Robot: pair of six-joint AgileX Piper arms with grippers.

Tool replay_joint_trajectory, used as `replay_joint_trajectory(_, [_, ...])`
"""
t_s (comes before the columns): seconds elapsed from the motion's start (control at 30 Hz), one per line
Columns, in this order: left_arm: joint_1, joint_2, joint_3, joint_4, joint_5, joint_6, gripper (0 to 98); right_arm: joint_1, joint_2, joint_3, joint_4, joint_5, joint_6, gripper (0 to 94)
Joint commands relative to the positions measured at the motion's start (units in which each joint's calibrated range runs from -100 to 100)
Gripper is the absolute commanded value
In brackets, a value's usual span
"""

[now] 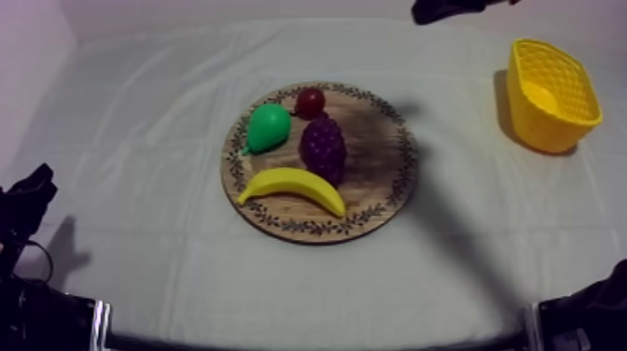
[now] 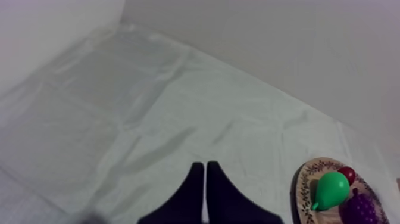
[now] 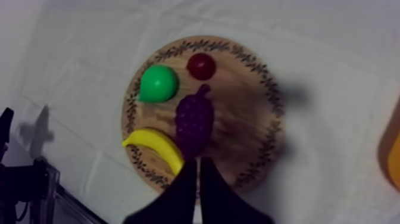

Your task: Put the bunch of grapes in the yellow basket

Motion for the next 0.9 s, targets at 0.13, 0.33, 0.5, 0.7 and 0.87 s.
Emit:
replay_joint_trajectory(0.13, [0.0, 0.0, 0.0, 0.0, 0.0, 0.0, 0.1, -3.4, 3.3, 2.1, 1.2, -4.1, -3.9, 6.3])
replay_joint_trajectory(0.33, [0.0, 0.0, 0.0, 0.0, 0.0, 0.0, 0.1, -4.4, 6.5, 2.5, 1.7, -7.0, -6.1, 19.8])
replay_joint_trajectory(0.5, [0.0, 0.0, 0.0, 0.0, 0.0, 0.0, 0.1, -5.5, 7.0, 5.1, 2.2, -10.4, -7.7, 59.6])
replay_joint_trajectory(0.7, [0.0, 0.0, 0.0, 0.0, 0.0, 0.0, 0.1, -6.0, 8.8, 6.6, 1.4, -13.3, -7.7, 79.8])
replay_joint_trajectory(0.87, [0.0, 0.0, 0.0, 0.0, 0.0, 0.0, 0.1, -6.2, 13.0, 6.5, 1.6, -15.3, -8.0, 84.1])
